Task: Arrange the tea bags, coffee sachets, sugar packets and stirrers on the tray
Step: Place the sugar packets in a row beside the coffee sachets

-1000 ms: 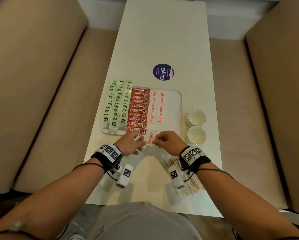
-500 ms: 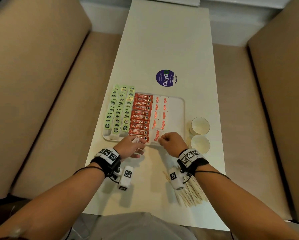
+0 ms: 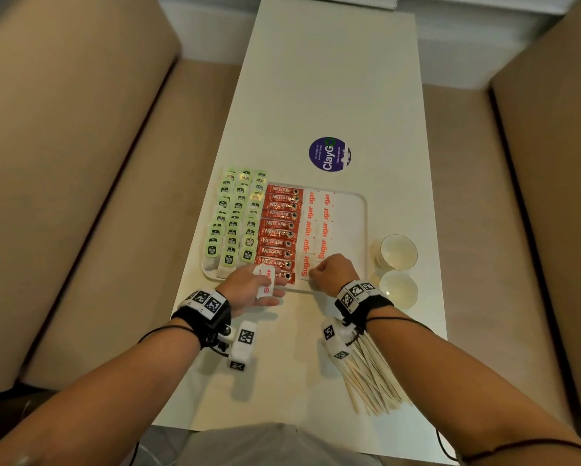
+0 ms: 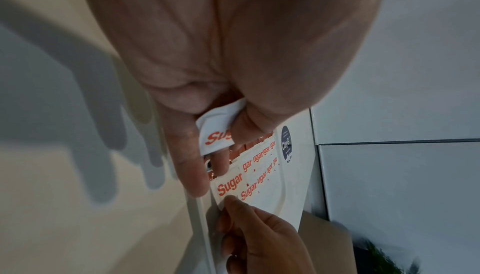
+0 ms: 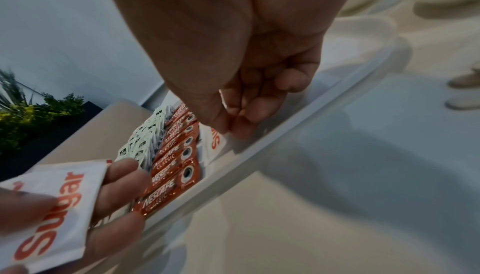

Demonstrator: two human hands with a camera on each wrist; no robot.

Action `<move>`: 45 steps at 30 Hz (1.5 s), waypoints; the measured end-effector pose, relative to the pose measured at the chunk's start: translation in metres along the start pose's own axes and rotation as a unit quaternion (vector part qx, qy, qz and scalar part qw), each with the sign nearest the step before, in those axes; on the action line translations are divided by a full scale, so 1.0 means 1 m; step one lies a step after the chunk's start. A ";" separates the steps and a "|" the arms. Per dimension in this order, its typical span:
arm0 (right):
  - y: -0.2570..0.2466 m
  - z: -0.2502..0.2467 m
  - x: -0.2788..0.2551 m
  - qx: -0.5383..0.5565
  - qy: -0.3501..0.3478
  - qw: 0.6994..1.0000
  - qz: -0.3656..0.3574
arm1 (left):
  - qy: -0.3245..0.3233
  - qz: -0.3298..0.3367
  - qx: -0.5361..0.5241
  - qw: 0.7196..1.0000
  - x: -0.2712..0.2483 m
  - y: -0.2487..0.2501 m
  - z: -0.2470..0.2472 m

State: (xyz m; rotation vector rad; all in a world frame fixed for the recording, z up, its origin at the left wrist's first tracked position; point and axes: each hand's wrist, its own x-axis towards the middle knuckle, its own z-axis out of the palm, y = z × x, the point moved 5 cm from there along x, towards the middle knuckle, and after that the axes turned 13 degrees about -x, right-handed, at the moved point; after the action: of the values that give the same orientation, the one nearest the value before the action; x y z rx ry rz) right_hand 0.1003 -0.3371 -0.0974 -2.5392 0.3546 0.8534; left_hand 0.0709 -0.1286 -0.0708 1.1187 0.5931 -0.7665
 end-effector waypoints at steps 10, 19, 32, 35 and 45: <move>-0.004 0.000 0.002 -0.011 0.012 1.000 0.017 | -0.001 0.036 0.069 0.997 0.000 0.001 0.002; -0.007 -0.005 -0.006 0.007 0.042 0.999 -0.011 | 0.018 0.070 0.122 0.990 0.006 0.005 0.003; -0.015 -0.008 -0.033 0.098 0.030 0.984 -0.144 | -0.010 0.081 0.135 0.987 0.013 0.009 0.026; -0.005 -0.010 -0.025 0.094 0.039 0.988 -0.116 | 0.004 0.065 0.116 0.991 0.015 0.010 0.028; 0.029 -0.010 0.003 0.032 0.050 0.998 0.009 | -0.007 0.051 0.158 0.986 0.012 0.009 0.021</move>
State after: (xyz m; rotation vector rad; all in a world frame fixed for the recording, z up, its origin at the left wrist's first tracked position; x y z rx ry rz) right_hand 0.0965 -0.3676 -0.1014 -2.5286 0.4305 0.7112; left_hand 0.0866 -0.1487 -0.0676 1.4229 0.4053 -0.7960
